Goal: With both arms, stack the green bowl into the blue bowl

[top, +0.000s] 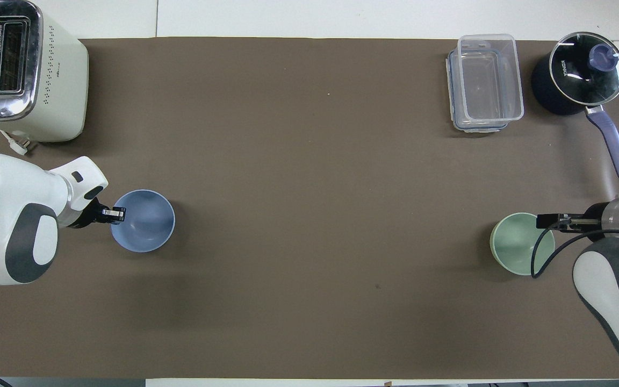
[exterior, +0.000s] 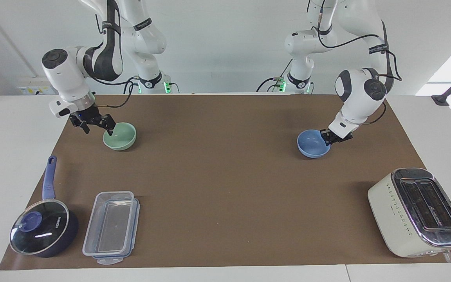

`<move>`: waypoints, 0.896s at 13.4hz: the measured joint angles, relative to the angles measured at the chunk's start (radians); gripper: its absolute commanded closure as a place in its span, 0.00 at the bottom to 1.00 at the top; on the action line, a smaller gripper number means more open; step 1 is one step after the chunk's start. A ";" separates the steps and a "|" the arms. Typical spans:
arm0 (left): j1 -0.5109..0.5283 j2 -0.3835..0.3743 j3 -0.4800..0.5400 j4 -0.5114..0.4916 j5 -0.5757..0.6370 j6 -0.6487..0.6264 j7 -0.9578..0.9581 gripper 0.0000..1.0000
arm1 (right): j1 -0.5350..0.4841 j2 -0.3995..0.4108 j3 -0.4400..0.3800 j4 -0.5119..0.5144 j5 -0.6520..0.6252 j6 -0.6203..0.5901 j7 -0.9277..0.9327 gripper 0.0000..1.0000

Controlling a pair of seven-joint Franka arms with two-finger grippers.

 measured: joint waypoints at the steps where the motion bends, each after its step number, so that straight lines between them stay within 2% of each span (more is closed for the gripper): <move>1: -0.015 0.010 -0.001 0.062 -0.030 -0.063 -0.027 1.00 | 0.000 0.005 0.000 -0.021 0.000 0.006 0.000 0.00; 4: -0.138 0.091 -0.007 0.378 -0.095 -0.286 -0.251 1.00 | 0.000 0.012 0.000 -0.066 0.000 0.024 -0.002 0.00; 5: -0.206 0.121 -0.010 0.446 -0.112 -0.299 -0.351 1.00 | -0.001 0.014 0.000 -0.080 0.000 0.042 -0.013 0.01; 7: -0.364 0.163 -0.017 0.479 -0.124 -0.264 -0.515 1.00 | -0.028 0.022 0.000 -0.107 0.000 0.091 -0.067 0.03; 9: -0.513 0.195 -0.020 0.460 -0.141 -0.185 -0.625 1.00 | -0.066 0.040 -0.001 -0.118 0.000 0.125 -0.122 0.26; 10: -0.577 0.215 -0.020 0.447 -0.143 -0.136 -0.677 1.00 | -0.078 0.049 -0.001 -0.119 0.000 0.134 -0.136 0.53; 11: -0.631 0.242 -0.021 0.437 -0.144 -0.093 -0.718 1.00 | -0.081 0.055 -0.001 -0.121 0.000 0.139 -0.140 1.00; 12: -0.668 0.271 -0.020 0.433 -0.144 -0.070 -0.736 1.00 | -0.081 0.056 -0.001 -0.122 0.000 0.139 -0.140 1.00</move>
